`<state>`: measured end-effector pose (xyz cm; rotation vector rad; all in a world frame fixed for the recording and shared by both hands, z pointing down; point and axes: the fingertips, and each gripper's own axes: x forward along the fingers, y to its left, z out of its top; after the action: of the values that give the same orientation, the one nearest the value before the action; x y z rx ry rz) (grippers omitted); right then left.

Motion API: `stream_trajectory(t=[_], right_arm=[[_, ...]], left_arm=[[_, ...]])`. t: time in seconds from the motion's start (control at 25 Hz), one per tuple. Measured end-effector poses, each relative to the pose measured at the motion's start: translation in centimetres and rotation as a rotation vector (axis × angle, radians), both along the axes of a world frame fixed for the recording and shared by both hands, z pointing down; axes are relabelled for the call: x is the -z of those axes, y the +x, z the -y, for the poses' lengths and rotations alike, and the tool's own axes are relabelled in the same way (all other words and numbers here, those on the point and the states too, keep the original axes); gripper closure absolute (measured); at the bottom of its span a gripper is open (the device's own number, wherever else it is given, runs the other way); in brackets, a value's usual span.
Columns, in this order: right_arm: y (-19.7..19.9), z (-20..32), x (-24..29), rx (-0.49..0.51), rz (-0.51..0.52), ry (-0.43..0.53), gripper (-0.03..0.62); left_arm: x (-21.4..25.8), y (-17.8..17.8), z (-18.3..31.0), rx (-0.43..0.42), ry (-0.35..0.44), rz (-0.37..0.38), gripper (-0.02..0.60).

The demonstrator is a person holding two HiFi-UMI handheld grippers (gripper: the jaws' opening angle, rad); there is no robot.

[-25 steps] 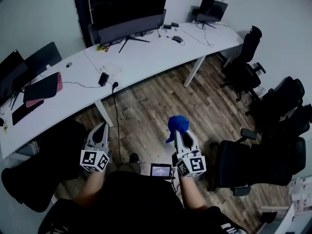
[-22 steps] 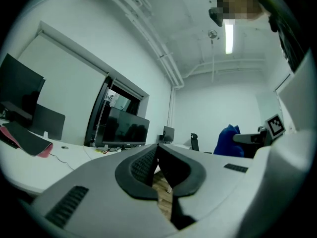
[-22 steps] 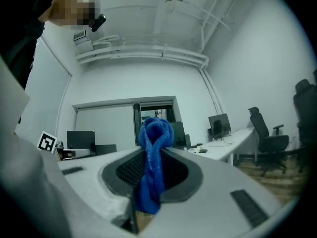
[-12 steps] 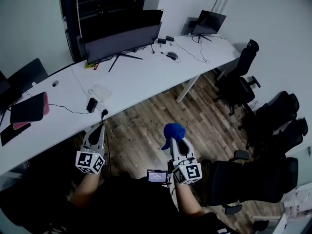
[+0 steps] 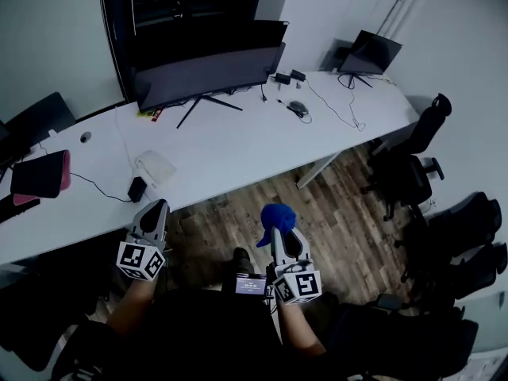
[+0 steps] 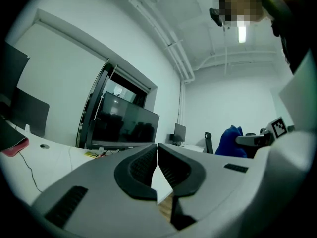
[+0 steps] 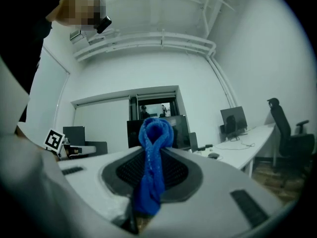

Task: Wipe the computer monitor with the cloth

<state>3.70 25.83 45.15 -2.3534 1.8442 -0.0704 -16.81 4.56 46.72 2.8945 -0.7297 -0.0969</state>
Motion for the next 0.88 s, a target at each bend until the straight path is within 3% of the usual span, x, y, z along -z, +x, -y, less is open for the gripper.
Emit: stream_trajectory(t=[0.44, 0.88], right_arm=[[14.2, 9.9, 1.5, 0.267, 0.012, 0.006, 0.52], [19.9, 17.9, 4.7, 0.417, -0.075, 0.062, 0.52]], left_arm=[[3.1, 9.9, 4.3, 0.254, -0.013, -0.016, 0.586], [6.1, 11.1, 8.1, 0.417, 0.026, 0.046, 0.586]])
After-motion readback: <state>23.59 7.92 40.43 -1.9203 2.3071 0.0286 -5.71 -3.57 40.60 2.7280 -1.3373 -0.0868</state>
